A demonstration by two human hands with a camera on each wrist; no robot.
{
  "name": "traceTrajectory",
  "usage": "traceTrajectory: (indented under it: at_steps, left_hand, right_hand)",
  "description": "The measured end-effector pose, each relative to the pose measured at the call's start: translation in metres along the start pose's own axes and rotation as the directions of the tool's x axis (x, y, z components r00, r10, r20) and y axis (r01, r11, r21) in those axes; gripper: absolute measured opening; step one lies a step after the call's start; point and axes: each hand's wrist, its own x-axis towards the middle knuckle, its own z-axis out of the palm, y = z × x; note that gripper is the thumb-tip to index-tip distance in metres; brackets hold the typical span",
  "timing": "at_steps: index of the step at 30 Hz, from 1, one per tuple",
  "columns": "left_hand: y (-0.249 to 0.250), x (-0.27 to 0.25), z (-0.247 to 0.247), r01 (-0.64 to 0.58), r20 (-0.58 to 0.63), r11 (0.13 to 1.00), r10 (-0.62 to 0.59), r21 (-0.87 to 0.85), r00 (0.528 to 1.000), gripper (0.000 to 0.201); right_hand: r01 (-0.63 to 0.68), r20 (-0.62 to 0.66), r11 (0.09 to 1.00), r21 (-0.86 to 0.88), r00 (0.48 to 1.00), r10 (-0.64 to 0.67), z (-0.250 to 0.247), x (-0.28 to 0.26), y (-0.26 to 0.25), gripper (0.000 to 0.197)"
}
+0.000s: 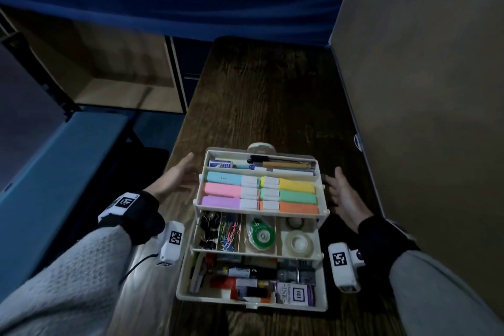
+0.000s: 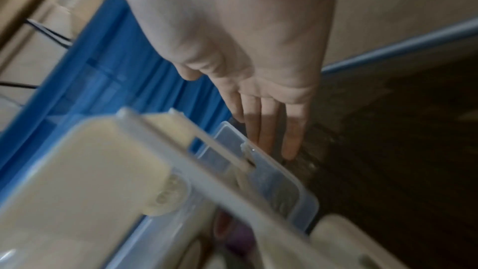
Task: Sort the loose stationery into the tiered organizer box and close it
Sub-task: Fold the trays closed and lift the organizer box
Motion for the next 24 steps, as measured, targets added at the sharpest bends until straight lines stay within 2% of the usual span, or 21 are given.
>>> traceTrajectory:
  at_steps: [4, 10, 13, 19, 21, 24]
  left_hand:
    - [0.005, -0.021, -0.004, -0.094, -0.036, 0.996, 0.094, -0.001, 0.995, 0.067]
    - [-0.003, -0.074, 0.001, -0.221, -0.052, 0.975, 0.22, -0.017, 0.974, 0.063]
    - [-0.015, -0.099, 0.005, -0.238, -0.07, 0.97, 0.234, -0.048, 0.97, 0.058]
    - [-0.046, -0.134, 0.015, -0.24, -0.047, 0.97, 0.238, -0.038, 0.97, 0.066]
    - [-0.055, -0.143, 0.018, -0.238, -0.023, 0.97, 0.237, -0.043, 0.971, 0.072]
    - [-0.068, -0.151, 0.024, -0.227, -0.019, 0.969, 0.226, -0.093, 0.974, 0.067]
  right_hand:
    - [0.065, 0.019, 0.994, -0.082, 0.998, -0.064, -0.006, -0.018, -0.007, 0.073]
    - [0.163, 0.002, 0.985, -0.062, 0.987, -0.163, -0.012, -0.054, 0.003, 0.071]
    - [0.194, -0.015, 0.98, -0.039, 0.981, -0.194, -0.013, -0.073, 0.014, 0.069]
    - [0.178, -0.05, 0.984, -0.002, 0.983, -0.178, -0.011, -0.099, 0.044, 0.065]
    - [0.172, -0.053, 0.985, 0.005, 0.984, -0.172, -0.01, -0.107, 0.054, 0.059]
    - [0.162, -0.039, 0.987, 0.013, 0.986, -0.161, -0.005, -0.12, 0.066, 0.049]
